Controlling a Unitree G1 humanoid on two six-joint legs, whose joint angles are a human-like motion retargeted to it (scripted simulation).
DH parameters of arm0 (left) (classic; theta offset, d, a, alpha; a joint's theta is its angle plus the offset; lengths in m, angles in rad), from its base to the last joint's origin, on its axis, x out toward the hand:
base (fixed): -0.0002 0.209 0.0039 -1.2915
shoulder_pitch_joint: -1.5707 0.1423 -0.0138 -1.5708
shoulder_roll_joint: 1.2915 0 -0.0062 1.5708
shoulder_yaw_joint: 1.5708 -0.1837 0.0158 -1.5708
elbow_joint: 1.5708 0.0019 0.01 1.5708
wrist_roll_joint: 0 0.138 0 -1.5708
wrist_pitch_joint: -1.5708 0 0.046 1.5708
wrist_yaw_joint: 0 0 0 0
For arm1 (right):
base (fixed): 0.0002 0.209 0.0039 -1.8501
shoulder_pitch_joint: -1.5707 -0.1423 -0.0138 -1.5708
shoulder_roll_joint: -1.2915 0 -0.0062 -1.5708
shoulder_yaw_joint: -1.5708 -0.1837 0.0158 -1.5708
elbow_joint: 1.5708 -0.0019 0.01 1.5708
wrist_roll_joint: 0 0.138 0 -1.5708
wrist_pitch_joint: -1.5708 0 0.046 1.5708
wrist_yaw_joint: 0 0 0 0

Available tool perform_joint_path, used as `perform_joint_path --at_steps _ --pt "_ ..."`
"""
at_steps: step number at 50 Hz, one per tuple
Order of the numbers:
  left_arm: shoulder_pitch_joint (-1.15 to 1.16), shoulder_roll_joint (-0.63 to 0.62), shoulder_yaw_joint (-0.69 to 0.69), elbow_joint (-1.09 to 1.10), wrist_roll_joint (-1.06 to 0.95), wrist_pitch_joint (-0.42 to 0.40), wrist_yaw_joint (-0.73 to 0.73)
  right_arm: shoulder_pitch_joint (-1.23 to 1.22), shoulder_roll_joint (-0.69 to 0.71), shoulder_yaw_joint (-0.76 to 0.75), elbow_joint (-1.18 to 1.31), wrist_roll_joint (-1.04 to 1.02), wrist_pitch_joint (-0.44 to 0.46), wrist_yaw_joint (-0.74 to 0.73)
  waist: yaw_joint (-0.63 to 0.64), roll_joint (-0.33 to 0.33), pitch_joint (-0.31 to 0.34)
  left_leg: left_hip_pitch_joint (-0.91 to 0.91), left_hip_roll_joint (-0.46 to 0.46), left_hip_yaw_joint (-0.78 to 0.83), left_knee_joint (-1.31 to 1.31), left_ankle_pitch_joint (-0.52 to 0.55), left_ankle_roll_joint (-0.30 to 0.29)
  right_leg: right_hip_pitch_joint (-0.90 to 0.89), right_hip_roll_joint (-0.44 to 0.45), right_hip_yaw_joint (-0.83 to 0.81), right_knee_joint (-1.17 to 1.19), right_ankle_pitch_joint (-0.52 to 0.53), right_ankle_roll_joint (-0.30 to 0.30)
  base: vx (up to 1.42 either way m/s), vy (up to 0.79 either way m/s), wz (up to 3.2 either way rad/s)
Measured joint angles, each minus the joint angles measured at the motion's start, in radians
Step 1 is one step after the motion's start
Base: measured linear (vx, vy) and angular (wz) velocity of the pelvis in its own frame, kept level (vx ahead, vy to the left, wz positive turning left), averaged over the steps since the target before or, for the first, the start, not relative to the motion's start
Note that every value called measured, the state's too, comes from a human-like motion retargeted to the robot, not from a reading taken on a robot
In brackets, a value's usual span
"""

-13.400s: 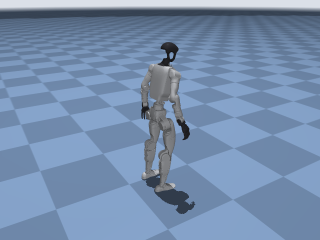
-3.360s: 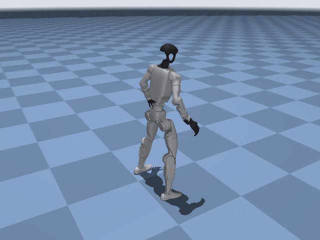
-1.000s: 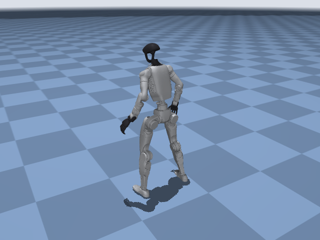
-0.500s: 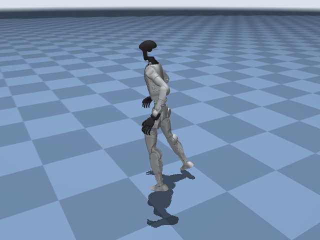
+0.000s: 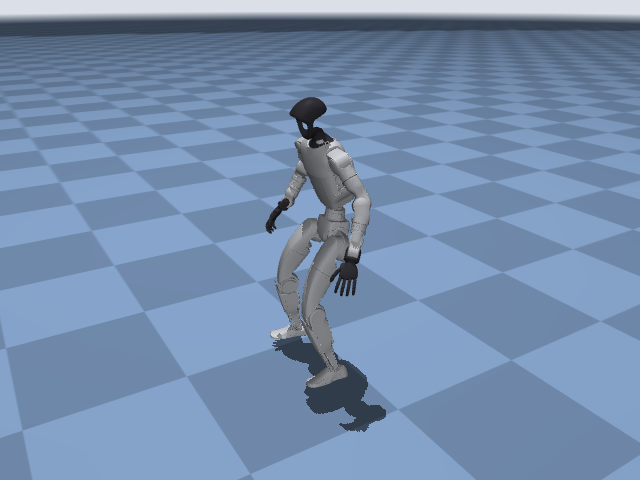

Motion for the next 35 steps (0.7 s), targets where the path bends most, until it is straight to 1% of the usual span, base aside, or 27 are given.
perform_joint_path --at_steps 2,3,5,8,10,12,15,20,24,30,35 --pt "0.029 -0.003 -0.036 -0.018 0.06 -0.018 0.005 -0.002 0.019 -0.021 -0.039 0.017 -0.02 -0.01 -0.011 -0.015 -0.041 0.058 -0.01 -0.006 -0.174 0.078 0.004 0.063 0.014 -0.019 -0.168 0.066 0.011 0.19 -0.03 0.12" --pt "0.031 -0.005 -0.045 -0.028 0.052 -0.016 0.021 -0.013 0.025 -0.028 -0.053 0.029 -0.012 -0.005 -0.013 -0.029 -0.059 0.11 -0.026 -0.006 -0.324 0.143 0.021 0.101 0.015 -0.024 -0.29 0.122 0.019 0.17 -0.05 0.04" --pt "0.08 -0.021 -0.023 -0.043 0.014 -0.024 0.022 0.015 0.036 -0.06 -0.077 0.01 -0.016 0.045 -0.017 -0.048 -0.12 0.185 -0.037 -0.001 -0.527 0.223 0.008 0.149 0.015 -0.047 -0.429 0.186 0.067 0.23 -0.05 0.06" --pt "0.146 -0.047 0.034 -0.061 -0.08 -0.03 -0.029 0.083 0.063 -0.107 -0.084 0.073 -0.022 0.04 0.0 -0.056 -0.209 0.23 -0.03 0.011 -0.642 0.234 -0.043 0.17 0.013 -0.082 -0.491 0.197 0.128 0.27 -0.05 0.05" --pt "0.159 -0.043 0.039 -0.066 -0.113 -0.025 -0.066 0.104 0.062 -0.111 -0.077 0.084 -0.018 0.034 0.016 -0.063 -0.245 0.245 -0.03 0.018 -0.669 0.225 -0.049 0.174 0.005 -0.097 -0.497 0.193 0.144 0.22 -0.06 0.02" --pt "0.143 -0.03 0.012 -0.046 -0.099 -0.019 -0.07 0.095 0.055 -0.085 -0.052 0.067 -0.016 0.012 0.027 -0.069 -0.26 0.249 -0.034 0.013 -0.666 0.217 -0.034 0.175 0.001 -0.098 -0.487 0.184 0.144 0.17 -0.07 0.04" --pt "0.093 -0.023 -0.037 0.027 -0.022 -0.008 -0.058 0.054 0.043 -0.031 0.005 0.02 -0.014 -0.004 0.035 -0.073 -0.262 0.248 -0.034 0.006 -0.638 0.195 -0.019 0.175 0.002 -0.091 -0.456 0.141 0.135 0.13 -0.07 0.05" --pt "0.029 -0.061 -0.067 0.136 0.065 0.004 -0.079 0.012 0.025 0.011 0.058 -0.016 -0.017 0.052 0.022 -0.054 -0.28 0.257 -0.022 -0.005 -0.619 0.166 -0.038 0.192 0.009 -0.11 -0.429 0.088 0.139 0.14 -0.05 0.12" --pt "0.012 -0.085 -0.058 0.135 0.036 -0.002 -0.068 0.005 0.035 -0.007 0.081 -0.012 -0.021 0.053 0.01 -0.04 -0.298 0.263 -0.015 -0.013 -0.622 0.145 -0.043 0.205 0.017 -0.119 -0.432 0.054 0.143 0.13 -0.05 0.11" --pt "-0.001 -0.112 -0.043 0.097 -0.053 -0.015 -0.021 -0.003 0.08 -0.02 0.14 0.039 -0.035 0.037 0.012 -0.027 -0.307 0.27 -0.01 -0.013 -0.631 0.136 -0.047 0.212 0.021 -0.124 -0.439 0.036 0.144 0.11 -0.04 0.0" --pt "0.008 -0.137 -0.049 0.07 -0.125 -0.03 -0.018 0.001 0.094 -0.001 0.162 0.042 -0.043 0.031 0.011 -0.018 -0.306 0.27 -0.013 -0.014 -0.645 0.154 -0.049 0.206 0.018 -0.124 -0.45 0.097 0.144 0.12 -0.02 0.0"
